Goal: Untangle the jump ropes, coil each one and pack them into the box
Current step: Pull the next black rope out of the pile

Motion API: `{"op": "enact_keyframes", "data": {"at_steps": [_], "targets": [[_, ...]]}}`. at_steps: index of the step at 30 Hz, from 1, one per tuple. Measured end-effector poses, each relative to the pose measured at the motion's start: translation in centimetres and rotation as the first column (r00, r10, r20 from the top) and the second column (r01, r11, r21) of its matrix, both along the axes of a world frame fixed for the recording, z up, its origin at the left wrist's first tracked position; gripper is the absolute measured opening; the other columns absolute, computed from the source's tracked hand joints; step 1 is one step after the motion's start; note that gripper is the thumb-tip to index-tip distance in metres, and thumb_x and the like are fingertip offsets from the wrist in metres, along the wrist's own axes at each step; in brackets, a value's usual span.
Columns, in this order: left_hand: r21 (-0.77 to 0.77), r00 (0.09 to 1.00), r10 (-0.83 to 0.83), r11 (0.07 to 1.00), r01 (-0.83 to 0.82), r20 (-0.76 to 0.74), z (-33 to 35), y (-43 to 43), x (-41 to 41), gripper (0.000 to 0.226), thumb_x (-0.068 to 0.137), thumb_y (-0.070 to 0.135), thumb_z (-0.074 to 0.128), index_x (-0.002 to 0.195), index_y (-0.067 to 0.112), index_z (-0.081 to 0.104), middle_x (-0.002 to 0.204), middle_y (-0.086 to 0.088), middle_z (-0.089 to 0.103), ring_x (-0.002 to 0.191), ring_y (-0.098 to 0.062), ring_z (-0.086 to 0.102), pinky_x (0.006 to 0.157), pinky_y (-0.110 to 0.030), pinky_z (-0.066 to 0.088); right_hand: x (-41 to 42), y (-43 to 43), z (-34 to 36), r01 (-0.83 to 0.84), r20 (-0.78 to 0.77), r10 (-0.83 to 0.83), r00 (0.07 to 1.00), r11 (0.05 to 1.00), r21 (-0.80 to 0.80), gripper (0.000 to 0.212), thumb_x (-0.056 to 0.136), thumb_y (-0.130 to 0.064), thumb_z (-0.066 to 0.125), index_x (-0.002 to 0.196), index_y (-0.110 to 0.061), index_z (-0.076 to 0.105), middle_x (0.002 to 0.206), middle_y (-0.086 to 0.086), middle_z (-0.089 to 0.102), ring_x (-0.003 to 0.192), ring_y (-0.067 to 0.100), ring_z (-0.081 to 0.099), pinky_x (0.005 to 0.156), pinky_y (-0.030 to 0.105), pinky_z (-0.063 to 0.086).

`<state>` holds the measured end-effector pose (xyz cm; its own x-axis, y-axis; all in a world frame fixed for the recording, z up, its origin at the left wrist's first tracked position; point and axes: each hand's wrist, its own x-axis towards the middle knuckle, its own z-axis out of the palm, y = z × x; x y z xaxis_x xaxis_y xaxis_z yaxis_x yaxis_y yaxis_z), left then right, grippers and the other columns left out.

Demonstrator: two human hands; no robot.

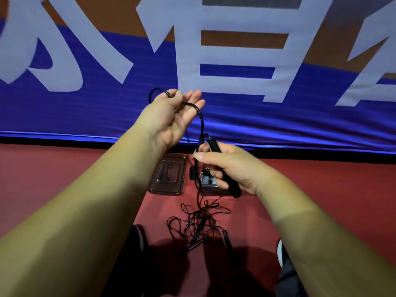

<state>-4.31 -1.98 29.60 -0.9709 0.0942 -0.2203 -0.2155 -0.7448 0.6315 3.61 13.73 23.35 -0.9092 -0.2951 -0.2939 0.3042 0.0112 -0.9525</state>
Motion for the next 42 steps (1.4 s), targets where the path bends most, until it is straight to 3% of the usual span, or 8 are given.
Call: {"op": "enact_keyframes", "data": {"at_steps": [6, 11, 15, 21, 26, 34, 37, 42], "targets": [[-0.424, 0.981, -0.172, 0.885, 0.192, 0.086, -1.2, -0.4, -0.7, 0.044, 0.112, 0.044, 0.040, 0.112, 0.003, 0.056, 0.115, -0.017, 0.075, 0.097, -0.029, 0.078, 0.084, -0.045, 0.064, -0.7, -0.1, 1.2, 0.242, 0.016, -0.245, 0.969, 0.944, -0.225, 0.010, 0.100, -0.020, 0.071, 0.094, -0.014, 0.066, 0.076, 0.002, 0.062, 0.046, 0.009, 0.035, 0.036, 0.019, 0.028], [-0.589, 0.672, -0.687, 0.432, 0.683, 0.275, -2.0, 0.5, 2.1, 0.036, 0.095, 0.021, 0.042, 0.122, 0.008, 0.061, 0.124, -0.021, 0.072, 0.112, -0.034, 0.069, 0.090, -0.038, 0.053, -2.0, 1.9, 3.1, 0.472, 0.161, -0.445, 0.881, 0.804, -0.363, 0.016, 0.100, -0.029, 0.071, 0.089, -0.018, 0.070, 0.081, 0.000, 0.066, 0.040, 0.007, 0.036, 0.034, 0.020, 0.030], [-0.773, 0.498, -0.829, 0.134, 0.620, 0.256, -3.5, 0.9, 3.0, 0.024, 0.092, 0.007, 0.063, 0.116, 0.007, 0.063, 0.116, -0.016, 0.074, 0.104, -0.029, 0.065, 0.095, -0.045, 0.049, -2.6, 3.5, 2.6, 0.611, 0.159, -0.594, 0.789, 0.727, -0.314, 0.010, 0.099, -0.031, 0.074, 0.100, -0.021, 0.072, 0.088, -0.004, 0.076, 0.047, 0.006, 0.040, 0.040, 0.021, 0.033], [-0.673, 0.782, -0.620, 0.548, 0.497, 0.073, -1.9, 0.5, 1.8, 0.019, 0.110, 0.012, 0.047, 0.124, 0.014, 0.061, 0.104, -0.008, 0.076, 0.082, -0.022, 0.076, 0.069, -0.034, 0.065, -3.3, 3.9, 0.6, 0.572, 0.042, -0.571, 0.820, 0.816, -0.080, 0.027, 0.106, -0.038, 0.060, 0.109, -0.018, 0.078, 0.091, -0.003, 0.080, 0.058, 0.011, 0.052, 0.049, 0.026, 0.045], [-0.344, 0.937, -0.343, 0.889, 0.302, -0.062, -0.7, 0.7, 0.3, 0.020, 0.111, 0.013, 0.045, 0.128, 0.012, 0.055, 0.098, -0.001, 0.078, 0.088, -0.019, 0.078, 0.068, -0.031, 0.064, -1.8, 3.0, -0.2, 0.141, 0.063, -0.151, 0.986, 0.980, 0.143, 0.040, 0.109, -0.049, 0.051, 0.111, -0.019, 0.078, 0.111, 0.003, 0.082, 0.099, 0.025, 0.071, 0.089, 0.040, 0.052], [-0.213, 0.966, -0.243, 0.943, 0.256, 0.085, -1.9, 0.2, -1.1, 0.021, 0.107, 0.008, 0.039, 0.106, -0.002, 0.058, 0.103, -0.020, 0.074, 0.103, -0.037, 0.075, 0.089, -0.045, 0.063, -0.8, 1.8, 1.6, 0.284, 0.048, -0.281, 0.959, 0.955, -0.087, 0.019, 0.109, -0.028, 0.060, 0.107, -0.011, 0.068, 0.088, 0.010, 0.076, 0.076, 0.029, 0.077, 0.084, 0.051, 0.065], [-0.487, 0.865, -0.479, 0.726, 0.485, 0.147, -2.6, 1.2, 0.6, 0.037, 0.089, -0.004, 0.033, 0.113, 0.003, 0.061, 0.112, -0.016, 0.073, 0.106, -0.035, 0.069, 0.102, -0.050, 0.054, -1.3, 2.1, 2.8, 0.447, 0.110, -0.435, 0.894, 0.843, -0.300, 0.017, 0.109, -0.025, 0.059, 0.110, -0.010, 0.066, 0.089, 0.012, 0.076, 0.075, 0.029, 0.079, 0.066, 0.043, 0.066], [-0.837, 0.442, -0.853, 0.013, 0.547, 0.276, -6.2, 2.6, 3.2, 0.026, 0.095, -0.003, 0.058, 0.113, 0.010, 0.071, 0.120, -0.016, 0.074, 0.106, -0.017, 0.063, 0.101, -0.038, 0.050, -2.3, 2.8, 3.8, 0.529, 0.137, -0.528, 0.838, 0.727, -0.438, 0.019, 0.111, -0.027, 0.056, 0.108, -0.010, 0.064, 0.085, 0.010, 0.077, 0.083, 0.029, 0.080, 0.067, 0.041, 0.065]]}}
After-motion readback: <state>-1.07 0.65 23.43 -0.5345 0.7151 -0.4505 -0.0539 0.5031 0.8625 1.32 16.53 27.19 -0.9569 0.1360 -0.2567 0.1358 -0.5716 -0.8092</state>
